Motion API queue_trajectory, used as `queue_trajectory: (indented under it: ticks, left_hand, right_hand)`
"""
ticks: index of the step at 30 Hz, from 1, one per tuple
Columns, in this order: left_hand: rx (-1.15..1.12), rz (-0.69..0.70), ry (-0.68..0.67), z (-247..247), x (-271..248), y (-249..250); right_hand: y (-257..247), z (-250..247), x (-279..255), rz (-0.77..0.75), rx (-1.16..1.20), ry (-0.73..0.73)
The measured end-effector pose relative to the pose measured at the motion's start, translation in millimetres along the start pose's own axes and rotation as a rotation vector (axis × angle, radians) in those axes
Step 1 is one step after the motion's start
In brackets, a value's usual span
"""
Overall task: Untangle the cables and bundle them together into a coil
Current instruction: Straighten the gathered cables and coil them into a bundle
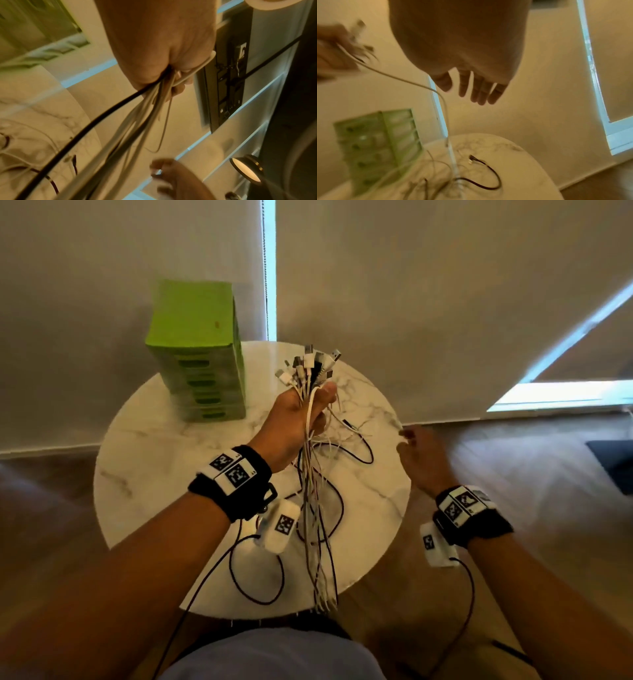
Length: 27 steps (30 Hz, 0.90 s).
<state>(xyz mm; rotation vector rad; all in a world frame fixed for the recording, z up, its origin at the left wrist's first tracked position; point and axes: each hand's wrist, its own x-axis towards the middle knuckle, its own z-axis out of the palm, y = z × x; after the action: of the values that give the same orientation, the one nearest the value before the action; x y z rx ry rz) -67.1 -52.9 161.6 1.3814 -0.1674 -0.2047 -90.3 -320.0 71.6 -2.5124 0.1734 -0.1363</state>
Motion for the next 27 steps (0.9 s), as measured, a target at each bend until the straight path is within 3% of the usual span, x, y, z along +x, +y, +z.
queue_trajectory:
  ticks: [2,4,6,10,15,20,23,27]
  left_hand:
    - [0.009,-0.014,-0.048,20,0,-5]
    - [0.024,-0.028,-0.099,39,2,-10]
    - [0.049,-0.031,-0.150,53,3,-14]
    - [0.119,-0.024,-0.223,65,8,-28]
    - [0.167,-0.037,-0.151,66,10,-42]
    - [0.117,-0.102,-0.145,73,5,-50]
    - [0.169,-0.174,-0.165,79,-1,-66]
    - [0.187,-0.224,-0.159,87,-5,-77]
  right_hand:
    - [-31,-13,-15,-0.117,0.142,-0.052]
    - [-57,-19,-31,-0.261,0.125,-0.121]
    - [-64,-19,-43,-0.298,0.064,-0.074]
    - [-35,-31,-58,-0.116,0.124,-0.078]
    - [8,-41,-89,0.004,0.137,-0.099]
    - [74,-14,-117,0.210,0.051,-0.415]
    - [77,-1,-122,0.212,0.057,-0.509]
    - [39,2,-110,0.032,0.196,-0.352]
